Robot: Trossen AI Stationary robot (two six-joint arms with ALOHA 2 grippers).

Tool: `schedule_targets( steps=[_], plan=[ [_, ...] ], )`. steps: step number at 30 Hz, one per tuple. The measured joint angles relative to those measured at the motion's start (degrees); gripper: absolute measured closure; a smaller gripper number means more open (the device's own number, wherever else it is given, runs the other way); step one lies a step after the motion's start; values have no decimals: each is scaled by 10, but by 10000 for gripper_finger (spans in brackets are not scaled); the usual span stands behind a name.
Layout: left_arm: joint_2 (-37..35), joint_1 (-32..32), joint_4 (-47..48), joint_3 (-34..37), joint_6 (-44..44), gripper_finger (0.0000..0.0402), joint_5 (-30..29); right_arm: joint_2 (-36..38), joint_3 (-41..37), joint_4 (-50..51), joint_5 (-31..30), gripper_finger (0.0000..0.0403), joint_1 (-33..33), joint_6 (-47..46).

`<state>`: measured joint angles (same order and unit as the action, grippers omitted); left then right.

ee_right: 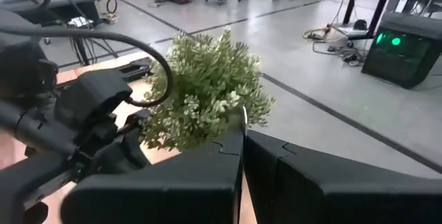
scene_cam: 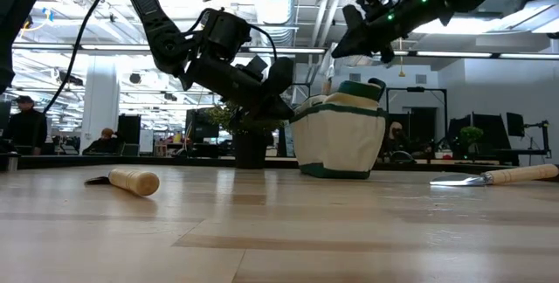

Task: Pick & Place Garden tools in Gardening bag
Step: Put the brown trowel into the white gardening bag

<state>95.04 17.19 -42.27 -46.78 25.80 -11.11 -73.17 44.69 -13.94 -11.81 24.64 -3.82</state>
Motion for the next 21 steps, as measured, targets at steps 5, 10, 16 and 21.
schedule_targets(
  steps=[5,10,16,21],
  plan=[
    [0,0,0,0,0,398,-5,-21,0,3,0,403,5,14],
    [0,0,-2,0,0,398,-12,-46,0,7,0,403,10,28],
    [0,0,-2,0,0,398,-14,-73,0,0,1,403,12,40],
    [0,0,-1,0,0,398,-13,-96,0,-3,12,403,14,39]
  ],
)
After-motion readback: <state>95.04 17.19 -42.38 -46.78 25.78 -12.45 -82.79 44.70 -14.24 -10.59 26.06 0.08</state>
